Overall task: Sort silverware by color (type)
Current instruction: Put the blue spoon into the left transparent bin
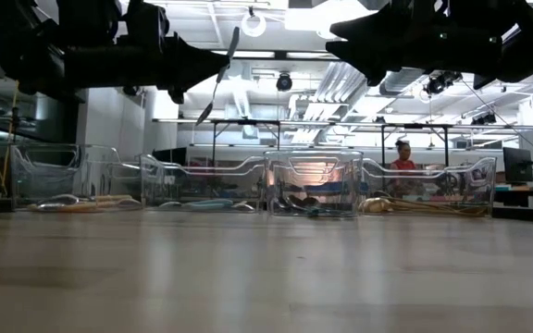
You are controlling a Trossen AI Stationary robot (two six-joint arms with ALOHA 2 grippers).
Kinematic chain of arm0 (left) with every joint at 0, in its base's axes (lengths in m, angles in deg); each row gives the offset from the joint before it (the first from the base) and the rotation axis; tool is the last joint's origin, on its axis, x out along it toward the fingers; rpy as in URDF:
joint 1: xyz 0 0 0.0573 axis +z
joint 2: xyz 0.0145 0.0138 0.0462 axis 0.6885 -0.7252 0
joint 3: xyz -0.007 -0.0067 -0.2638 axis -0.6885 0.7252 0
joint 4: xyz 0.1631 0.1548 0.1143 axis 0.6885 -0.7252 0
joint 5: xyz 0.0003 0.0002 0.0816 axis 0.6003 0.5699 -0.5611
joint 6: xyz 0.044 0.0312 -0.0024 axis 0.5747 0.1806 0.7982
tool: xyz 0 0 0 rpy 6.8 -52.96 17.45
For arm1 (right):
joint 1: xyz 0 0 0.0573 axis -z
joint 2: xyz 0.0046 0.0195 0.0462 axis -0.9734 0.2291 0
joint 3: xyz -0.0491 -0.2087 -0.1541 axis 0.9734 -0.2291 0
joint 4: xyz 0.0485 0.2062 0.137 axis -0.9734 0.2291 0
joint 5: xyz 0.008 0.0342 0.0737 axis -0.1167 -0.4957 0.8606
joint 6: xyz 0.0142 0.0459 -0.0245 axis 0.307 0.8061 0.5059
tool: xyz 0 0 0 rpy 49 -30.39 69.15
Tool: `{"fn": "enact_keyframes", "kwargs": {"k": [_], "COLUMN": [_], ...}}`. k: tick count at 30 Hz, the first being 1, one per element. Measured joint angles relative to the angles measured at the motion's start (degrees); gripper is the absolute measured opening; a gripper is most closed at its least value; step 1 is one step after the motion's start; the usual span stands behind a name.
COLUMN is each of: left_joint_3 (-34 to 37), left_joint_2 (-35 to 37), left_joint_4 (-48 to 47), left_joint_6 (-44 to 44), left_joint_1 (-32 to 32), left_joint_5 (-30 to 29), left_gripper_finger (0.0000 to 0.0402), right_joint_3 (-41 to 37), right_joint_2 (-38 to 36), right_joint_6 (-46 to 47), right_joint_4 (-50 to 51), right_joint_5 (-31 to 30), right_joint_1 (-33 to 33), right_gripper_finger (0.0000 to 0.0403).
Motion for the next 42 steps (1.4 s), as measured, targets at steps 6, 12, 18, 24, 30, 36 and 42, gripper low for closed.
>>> {"fn": "enact_keyframes", "kwargs": {"k": [6, 12, 18, 24, 30, 36, 42], "left_joint_3": [-0.1, -7.0, -29.9, -49.4, -55.5, -54.9, -53.1], "left_joint_2": [0.0, 0.0, -1.0, -6.1, -12.2, -19.6, -24.8], "left_joint_4": [-0.1, -8.6, -52.1, -81.9, -95.1, -99.5, -95.2], "left_joint_6": [0.1, 2.8, 9.1, 16.4, 17.0, 16.7, 17.4], "left_joint_1": [0.0, 4.0, 13.9, 21.8, 27.8, 29.7, 29.2], "left_joint_5": [-2.5, -11.0, -11.2, -11.3, -10.9, -9.0, -7.7], "left_gripper_finger": [0.0012, 0.0012, 0.0013, 0.0013, 0.0013, 0.0014, 0.0014], "right_joint_3": [0.0, 0.0, 0.0, 0.0, 0.0, 0.0, 0.0], "right_joint_2": [0.0, 0.0, 0.0, 0.0, 0.0, 0.0, 0.0], "right_joint_6": [0.0, 0.0, 0.0, 0.0, 0.0, 0.0, 0.0], "right_joint_4": [0.0, -0.2, -0.3, -0.2, -0.2, -0.1, 0.0], "right_joint_5": [0.0, 0.0, 0.0, 0.0, 0.0, 0.0, 0.0], "right_joint_1": [0.0, 0.4, 0.5, 0.5, 0.5, 0.5, 0.5], "right_gripper_finger": [0.0197, 0.0197, 0.0197, 0.0197, 0.0197, 0.0197, 0.0197]}}
